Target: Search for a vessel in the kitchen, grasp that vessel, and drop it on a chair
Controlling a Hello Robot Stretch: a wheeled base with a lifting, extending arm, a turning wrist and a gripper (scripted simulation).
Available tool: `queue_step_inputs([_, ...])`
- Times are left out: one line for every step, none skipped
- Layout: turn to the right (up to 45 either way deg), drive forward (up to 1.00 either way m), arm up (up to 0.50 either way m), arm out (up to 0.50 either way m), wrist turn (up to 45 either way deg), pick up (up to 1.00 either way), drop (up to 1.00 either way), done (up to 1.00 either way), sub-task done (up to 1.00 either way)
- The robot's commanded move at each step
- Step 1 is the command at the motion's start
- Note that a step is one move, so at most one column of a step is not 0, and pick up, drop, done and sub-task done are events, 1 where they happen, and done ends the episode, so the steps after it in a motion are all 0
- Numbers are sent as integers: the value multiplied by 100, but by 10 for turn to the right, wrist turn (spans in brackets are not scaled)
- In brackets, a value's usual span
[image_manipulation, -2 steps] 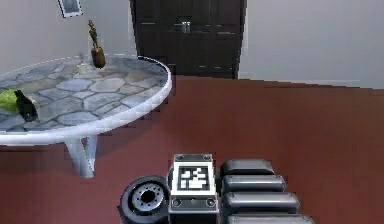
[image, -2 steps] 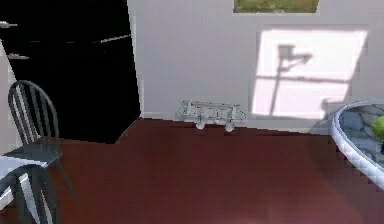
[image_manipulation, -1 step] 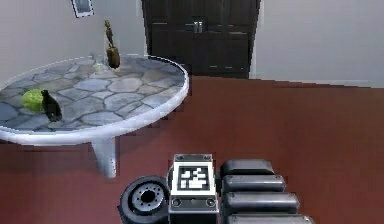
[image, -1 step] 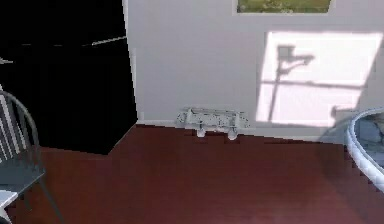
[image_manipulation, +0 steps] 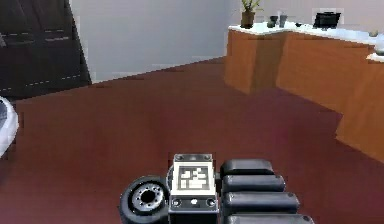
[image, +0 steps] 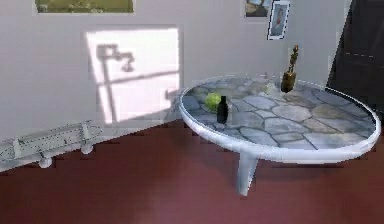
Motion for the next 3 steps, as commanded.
queue_step_inputs([450, 0, 0, 0, 0, 0, 0, 0, 0])
queue_step_inputs([90, 0, 0, 0, 0, 0, 0, 0, 0])
queue_step_inputs([0, 5, 0, 0, 0, 0, 0, 0, 0])
